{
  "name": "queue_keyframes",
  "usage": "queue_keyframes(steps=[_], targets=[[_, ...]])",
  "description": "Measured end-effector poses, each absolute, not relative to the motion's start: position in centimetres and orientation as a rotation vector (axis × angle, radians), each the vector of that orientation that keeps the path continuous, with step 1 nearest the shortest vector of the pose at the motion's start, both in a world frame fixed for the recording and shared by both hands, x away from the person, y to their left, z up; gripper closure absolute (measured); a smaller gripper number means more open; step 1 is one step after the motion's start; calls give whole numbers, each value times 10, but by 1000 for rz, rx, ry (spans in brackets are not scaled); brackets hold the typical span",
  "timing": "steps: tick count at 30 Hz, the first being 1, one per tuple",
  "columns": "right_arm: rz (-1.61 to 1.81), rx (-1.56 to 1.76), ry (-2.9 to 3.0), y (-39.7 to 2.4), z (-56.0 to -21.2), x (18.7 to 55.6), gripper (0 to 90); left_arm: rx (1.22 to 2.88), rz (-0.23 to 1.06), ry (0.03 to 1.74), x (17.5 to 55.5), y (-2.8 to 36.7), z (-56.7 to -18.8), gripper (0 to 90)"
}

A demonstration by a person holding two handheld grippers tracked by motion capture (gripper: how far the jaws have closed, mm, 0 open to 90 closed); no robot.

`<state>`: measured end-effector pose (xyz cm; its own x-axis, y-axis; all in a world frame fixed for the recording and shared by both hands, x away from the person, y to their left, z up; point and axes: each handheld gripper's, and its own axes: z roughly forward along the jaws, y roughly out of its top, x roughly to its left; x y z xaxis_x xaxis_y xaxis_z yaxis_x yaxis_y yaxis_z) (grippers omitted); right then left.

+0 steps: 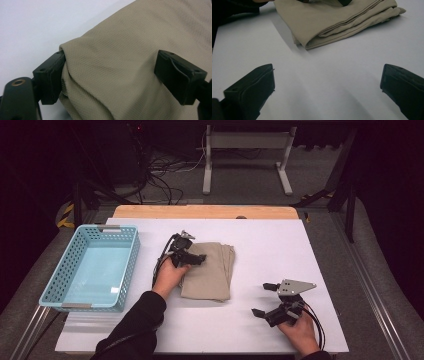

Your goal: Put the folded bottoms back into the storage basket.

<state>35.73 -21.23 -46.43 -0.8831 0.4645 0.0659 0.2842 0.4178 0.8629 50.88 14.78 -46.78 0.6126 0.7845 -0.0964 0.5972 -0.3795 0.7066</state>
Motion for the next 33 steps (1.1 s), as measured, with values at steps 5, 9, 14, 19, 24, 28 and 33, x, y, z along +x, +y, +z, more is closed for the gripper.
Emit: queue_keyframes(steps=[5,9,14,19,24,28,33], targets=[[1457,664,2488,-212,-464,357,2,2120,325,1062,508,147,-467,241],[1458,668,2489,-212,-464,357,2,2129,293,1027,506,144,-465,400],[1457,666,2490,-212,-465,357,2,2124,237,1005,504,142,-463,612],[1458,666,2490,-212,-465,357,2,2138,252,996,503,140,-461,678],[1460,665,2490,-212,-465,357,2,2135,259,997,502,140,-461,696],[1460,665,2490,-212,-465,357,2,2127,256,1001,502,141,-460,699],[1459,665,2486,-212,-464,357,2,2118,253,1004,501,141,-459,704]])
